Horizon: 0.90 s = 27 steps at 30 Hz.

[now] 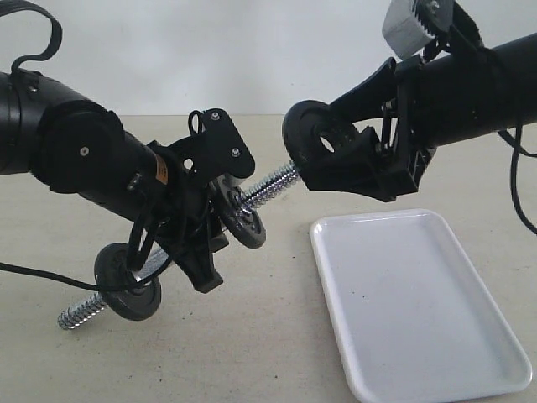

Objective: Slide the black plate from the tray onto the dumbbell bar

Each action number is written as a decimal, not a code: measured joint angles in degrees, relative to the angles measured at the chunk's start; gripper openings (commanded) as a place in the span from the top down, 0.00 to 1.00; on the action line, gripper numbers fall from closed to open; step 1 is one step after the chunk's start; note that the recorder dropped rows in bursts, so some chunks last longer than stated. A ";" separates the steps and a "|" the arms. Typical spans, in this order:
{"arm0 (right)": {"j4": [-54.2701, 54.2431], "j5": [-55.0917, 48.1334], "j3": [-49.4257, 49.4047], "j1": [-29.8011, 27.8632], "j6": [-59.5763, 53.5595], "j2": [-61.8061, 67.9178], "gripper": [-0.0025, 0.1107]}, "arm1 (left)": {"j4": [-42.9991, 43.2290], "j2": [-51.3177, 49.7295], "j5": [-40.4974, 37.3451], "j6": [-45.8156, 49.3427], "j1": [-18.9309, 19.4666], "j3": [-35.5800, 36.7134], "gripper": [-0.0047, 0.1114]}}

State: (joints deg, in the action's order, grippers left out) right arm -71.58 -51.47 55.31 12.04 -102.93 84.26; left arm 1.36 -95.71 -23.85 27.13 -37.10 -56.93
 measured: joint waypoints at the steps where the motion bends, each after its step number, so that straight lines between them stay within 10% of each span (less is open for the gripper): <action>1: 0.00 0.00 0.00 0.00 -0.09 0.35 0.98 | 0.00 0.00 0.00 0.00 0.00 0.00 0.92; 27: -3.32 3.70 0.00 0.00 -2.63 3.94 0.98 | -0.23 0.00 0.00 0.07 0.00 0.00 0.92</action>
State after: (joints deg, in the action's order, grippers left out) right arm -74.91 -47.77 55.31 12.04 -105.56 88.20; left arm 1.14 -95.71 -23.85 27.20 -37.10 -56.93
